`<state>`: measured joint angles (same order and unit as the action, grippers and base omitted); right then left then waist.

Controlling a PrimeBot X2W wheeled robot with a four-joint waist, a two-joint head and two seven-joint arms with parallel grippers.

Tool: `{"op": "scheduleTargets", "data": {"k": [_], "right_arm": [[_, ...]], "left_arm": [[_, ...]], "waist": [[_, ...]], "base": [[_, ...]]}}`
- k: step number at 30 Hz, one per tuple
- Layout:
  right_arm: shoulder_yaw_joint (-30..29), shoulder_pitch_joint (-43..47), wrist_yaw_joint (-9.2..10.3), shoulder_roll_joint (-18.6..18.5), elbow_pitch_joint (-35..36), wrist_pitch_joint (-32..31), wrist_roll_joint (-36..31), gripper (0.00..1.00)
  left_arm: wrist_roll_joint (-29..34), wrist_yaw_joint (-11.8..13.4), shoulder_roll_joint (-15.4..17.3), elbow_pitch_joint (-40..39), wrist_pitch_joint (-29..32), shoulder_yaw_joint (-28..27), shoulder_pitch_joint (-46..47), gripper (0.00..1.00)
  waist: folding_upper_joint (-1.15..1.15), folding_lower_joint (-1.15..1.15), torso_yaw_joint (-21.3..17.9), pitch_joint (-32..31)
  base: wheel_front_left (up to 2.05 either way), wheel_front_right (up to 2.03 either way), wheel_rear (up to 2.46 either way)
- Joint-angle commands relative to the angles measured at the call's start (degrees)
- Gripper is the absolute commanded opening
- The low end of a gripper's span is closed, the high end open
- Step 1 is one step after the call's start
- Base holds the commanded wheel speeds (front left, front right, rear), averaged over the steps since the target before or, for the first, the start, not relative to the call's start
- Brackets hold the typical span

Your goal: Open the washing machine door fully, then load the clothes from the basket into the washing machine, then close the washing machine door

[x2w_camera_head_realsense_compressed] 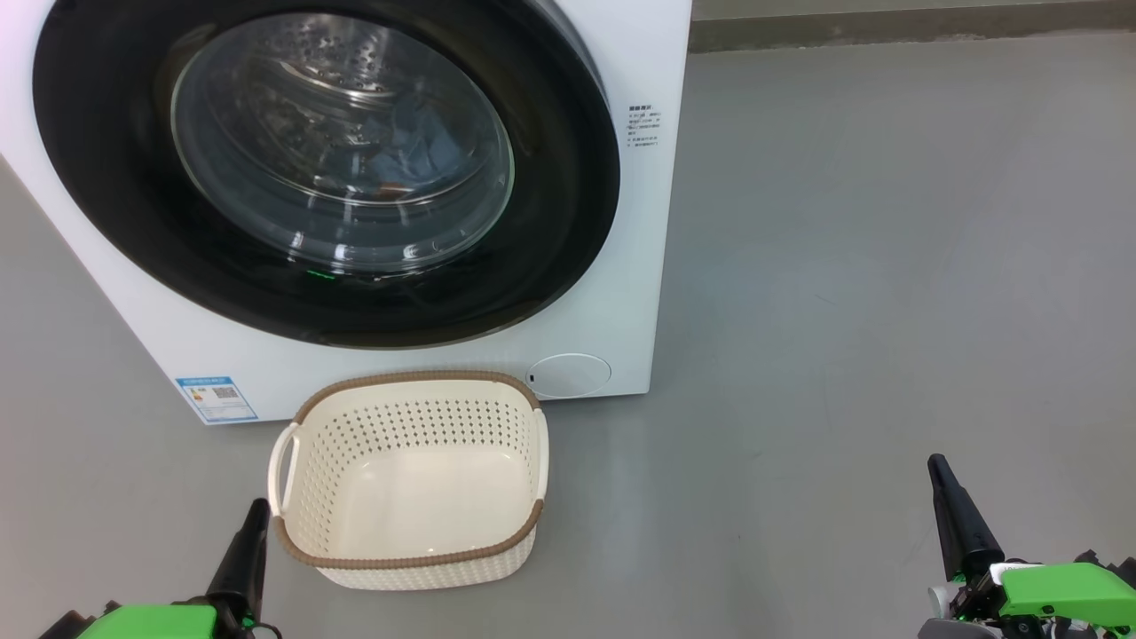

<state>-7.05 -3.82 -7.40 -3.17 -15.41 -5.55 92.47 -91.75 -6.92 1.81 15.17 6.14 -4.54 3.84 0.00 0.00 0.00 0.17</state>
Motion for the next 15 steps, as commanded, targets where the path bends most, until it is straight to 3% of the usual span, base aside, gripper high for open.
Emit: {"op": "scheduleTargets", "data": {"k": [1, 15], "right_arm": [[1.04, -2.31, -0.09, -0.11, 1.41, -0.52, 0.12, 0.0], [0.94, -2.32, -0.09, -0.03, 1.41, -0.6, 0.03, 0.0]], "left_arm": [[-0.42, -0.57, 1.12, -1.11, 0.34, -1.96, 2.35, 0.0], [-0.41, -0.57, 1.11, -1.11, 0.35, -1.98, 2.36, 0.0]], "waist": [[0.0, 0.0, 0.0, 0.0], [0.0, 0.0, 0.0, 0.0]], "base": [[0.0, 0.0, 0.0], [0.0, 0.0, 0.0]]}}
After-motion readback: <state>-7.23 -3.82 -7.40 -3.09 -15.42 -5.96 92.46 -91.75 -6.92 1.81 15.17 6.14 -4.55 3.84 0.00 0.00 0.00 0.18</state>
